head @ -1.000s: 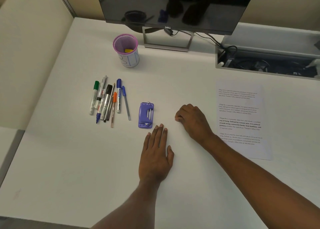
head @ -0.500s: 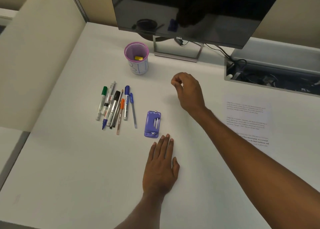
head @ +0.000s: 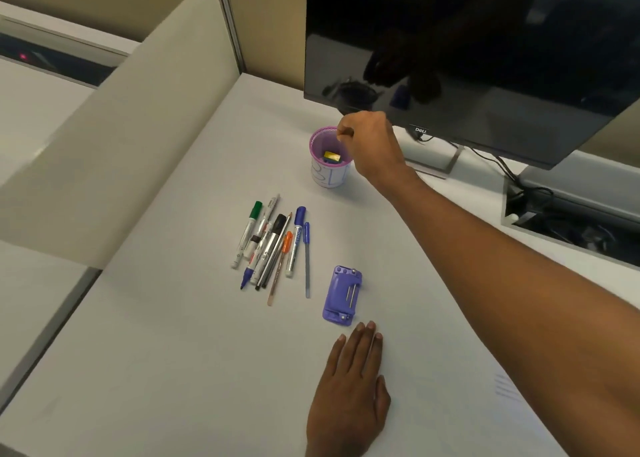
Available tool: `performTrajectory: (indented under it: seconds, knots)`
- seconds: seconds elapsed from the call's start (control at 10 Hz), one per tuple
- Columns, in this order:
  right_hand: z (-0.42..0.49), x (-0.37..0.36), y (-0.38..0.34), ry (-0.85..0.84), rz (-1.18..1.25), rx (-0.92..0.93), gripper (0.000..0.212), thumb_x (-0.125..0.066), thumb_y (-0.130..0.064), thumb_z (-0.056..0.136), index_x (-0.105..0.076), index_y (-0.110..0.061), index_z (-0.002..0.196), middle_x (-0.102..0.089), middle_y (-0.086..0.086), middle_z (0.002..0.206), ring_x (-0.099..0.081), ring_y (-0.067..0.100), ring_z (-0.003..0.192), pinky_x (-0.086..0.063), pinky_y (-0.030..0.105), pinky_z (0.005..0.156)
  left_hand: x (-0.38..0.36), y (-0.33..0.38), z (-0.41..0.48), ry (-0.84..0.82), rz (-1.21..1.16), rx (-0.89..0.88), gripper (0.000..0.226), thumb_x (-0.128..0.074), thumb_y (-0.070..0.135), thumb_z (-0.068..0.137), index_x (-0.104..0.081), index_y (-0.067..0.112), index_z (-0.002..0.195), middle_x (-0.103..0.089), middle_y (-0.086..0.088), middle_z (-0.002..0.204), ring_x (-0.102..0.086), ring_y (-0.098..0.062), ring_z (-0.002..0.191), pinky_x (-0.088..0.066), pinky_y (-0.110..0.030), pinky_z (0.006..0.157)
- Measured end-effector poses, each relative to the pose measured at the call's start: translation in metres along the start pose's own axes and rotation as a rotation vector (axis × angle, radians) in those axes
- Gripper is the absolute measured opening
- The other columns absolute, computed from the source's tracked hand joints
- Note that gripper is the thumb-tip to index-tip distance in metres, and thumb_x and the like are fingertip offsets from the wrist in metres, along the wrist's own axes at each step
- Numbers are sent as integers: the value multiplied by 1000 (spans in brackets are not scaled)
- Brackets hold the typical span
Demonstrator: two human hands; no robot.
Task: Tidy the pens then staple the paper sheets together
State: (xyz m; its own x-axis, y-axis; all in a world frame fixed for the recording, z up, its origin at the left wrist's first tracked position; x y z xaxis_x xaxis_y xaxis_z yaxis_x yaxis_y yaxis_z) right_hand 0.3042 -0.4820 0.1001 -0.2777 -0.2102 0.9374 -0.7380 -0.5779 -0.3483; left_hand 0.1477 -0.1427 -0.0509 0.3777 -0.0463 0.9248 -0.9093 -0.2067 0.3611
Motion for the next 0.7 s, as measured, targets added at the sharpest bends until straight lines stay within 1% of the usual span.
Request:
performTrajectory:
  seconds: [0.1, 0.2, 0.3, 0.4, 0.5, 0.6, 0.7]
  knots:
    - [13, -1, -4, -143, -119, -29, 19, -59, -19, 101, -72, -9, 112, -68, 12, 101, -61, 26, 87, -49, 30, 76, 0, -1, 0, 4, 6, -1, 70, -58, 41, 94, -48, 16, 158, -37, -1, 170, -37, -17, 156, -27, -38, 121]
    - [20, 0, -7, -199, -137, -5, 21, -58, -14, 101, -72, -9, 115, -70, 16, 112, -65, 28, 98, -50, 31, 80, -2, -1, 0, 0, 10, 3, 70, -58, 42, 94, -48, 16, 158, -38, -1, 169, -37, -17, 155, -27, -38, 121]
    - [18, 4, -9, -178, -135, 13, 18, -59, -13, 100, -73, -9, 112, -70, 16, 113, -65, 27, 99, -57, 35, 93, 0, 0, 0, -7, 1, 7, 70, -58, 43, 94, -49, 17, 157, -39, 0, 169, -38, -17, 155, -27, -38, 120]
    - [9, 11, -8, -8, -63, 56, 19, -61, -14, 100, -75, -9, 112, -72, 13, 112, -67, 27, 98, -59, 39, 92, -1, 0, -1, -20, -14, 8, 70, -59, 42, 94, -48, 16, 158, -38, 0, 169, -36, -17, 156, -26, -38, 121]
    - [-7, 14, -3, 119, 52, 36, 23, -53, -17, 105, -72, -9, 114, -72, 13, 111, -66, 25, 97, -58, 35, 88, 0, 0, -1, -11, -56, 6, 70, -57, 41, 97, -43, 16, 161, -33, 0, 172, -32, -17, 158, -24, -38, 123]
    - [-33, 12, 13, 247, 112, 6, 24, -51, -21, 106, -71, -9, 112, -72, 11, 108, -64, 22, 96, -53, 30, 81, -3, 1, -4, 17, -45, 19, 70, -54, 42, 100, -38, 17, 163, -31, 0, 172, -32, -16, 158, -20, -37, 123]
    - [-78, -1, 26, 360, 125, -16, 26, -49, -21, 107, -70, -7, 114, -70, 13, 112, -63, 27, 104, -51, 35, 88, 2, 0, -4, 32, -58, 45, 68, -51, 43, 101, -37, 18, 163, -30, 1, 172, -30, -16, 158, -16, -35, 124]
Point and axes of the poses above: each hand's wrist, its own z-axis towards the middle knuckle, its own x-axis out of the back of the hand, y = z × x, the point moved 4 cm from there along z, towards the middle knuckle
